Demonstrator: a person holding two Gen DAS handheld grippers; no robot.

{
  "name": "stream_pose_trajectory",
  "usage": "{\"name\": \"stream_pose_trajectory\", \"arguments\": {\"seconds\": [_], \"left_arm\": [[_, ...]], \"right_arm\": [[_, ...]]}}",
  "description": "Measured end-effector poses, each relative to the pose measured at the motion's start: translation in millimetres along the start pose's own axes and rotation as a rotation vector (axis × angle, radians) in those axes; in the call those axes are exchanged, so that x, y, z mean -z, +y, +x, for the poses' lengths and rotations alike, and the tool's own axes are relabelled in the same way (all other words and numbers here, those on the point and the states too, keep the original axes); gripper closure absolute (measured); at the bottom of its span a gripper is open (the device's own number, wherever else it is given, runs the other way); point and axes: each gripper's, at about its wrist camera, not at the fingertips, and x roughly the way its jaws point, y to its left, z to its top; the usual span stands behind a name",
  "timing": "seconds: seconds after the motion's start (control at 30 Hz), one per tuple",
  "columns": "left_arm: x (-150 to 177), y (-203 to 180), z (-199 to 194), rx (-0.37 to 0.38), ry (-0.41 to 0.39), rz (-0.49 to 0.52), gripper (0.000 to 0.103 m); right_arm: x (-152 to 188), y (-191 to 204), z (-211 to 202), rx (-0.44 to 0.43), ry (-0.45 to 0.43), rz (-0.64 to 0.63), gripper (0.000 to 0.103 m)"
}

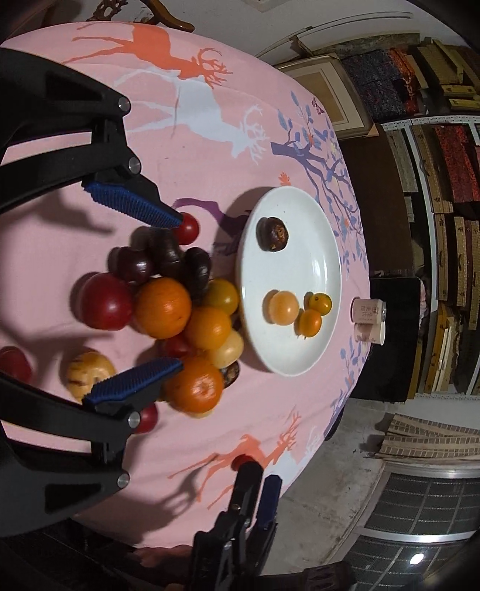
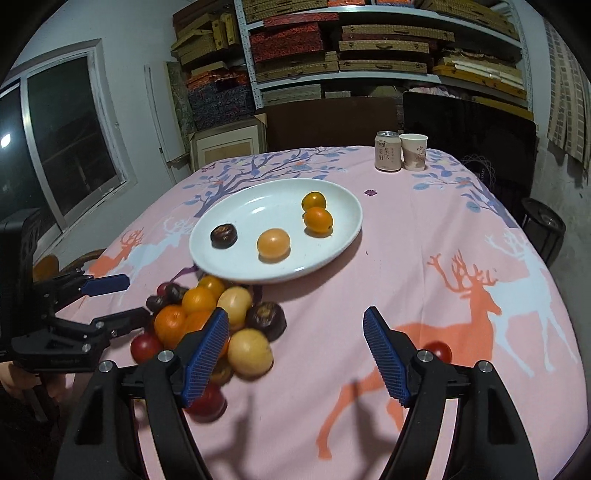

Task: Organize fruits
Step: 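Withdraw both open tools from the plate toward the fruit pile, then grasp a small red tomato with the left tool while the right tool grasps a dark red plum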

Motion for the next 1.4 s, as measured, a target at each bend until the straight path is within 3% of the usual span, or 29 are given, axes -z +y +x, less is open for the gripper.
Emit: {"name": "stream_pose_trajectory", "arguments": {"seconds": [0.2, 0.37, 0.47, 0.53, 0.77, 0.97, 1.07, 1.27, 1.4], "left_arm": [[47.8, -12.8, -35.3, -0.004, 0.025, 0.035, 0.032], [74.7, -30.4, -35.7, 0.008, 0.075, 0.088, 0.034], [85.2, -42.4, -20.6, 0.018, 0.122, 0.118, 0.052], [88.0, -48.3, -13.5, 0.041, 0.132, 0.129, 0.076], [88.9, -46.0, -17.6, 0.038, 0.094, 0.105, 0.076], [83.6, -35.7, -22.2, 0.012, 0.064, 0.066, 0.076], [83.4, -28.3, -18.6, 0.003, 0.071, 0.033, 0.076], [84.6, -25.1, -15.2, 0.005, 0.074, 0.021, 0.076], [85.3, -23.4, -11.6, 0.013, 0.081, 0.014, 0.076]], "right_arm": [[16.5, 3.8, -16.2, -0.006, -0.007, -0.01, 0.027], [22.9, 7.4, -16.8, -0.017, 0.004, -0.001, 0.027], [26.4, 10.8, -20.0, -0.015, 0.0, -0.012, 0.027], [28.7, 12.1, -20.5, -0.017, 0.006, -0.018, 0.027], [51.3, 25.4, -4.0, -0.091, 0.105, -0.086, 0.027], [59.8, 43.0, 5.3, -0.127, 0.133, -0.133, 0.028], [60.7, 52.3, 11.4, -0.119, 0.137, -0.167, 0.038], [59.1, 66.2, 28.4, -0.139, 0.167, -0.18, 0.042], [57.5, 70.4, 42.9, -0.156, 0.192, -0.177, 0.059]]}}
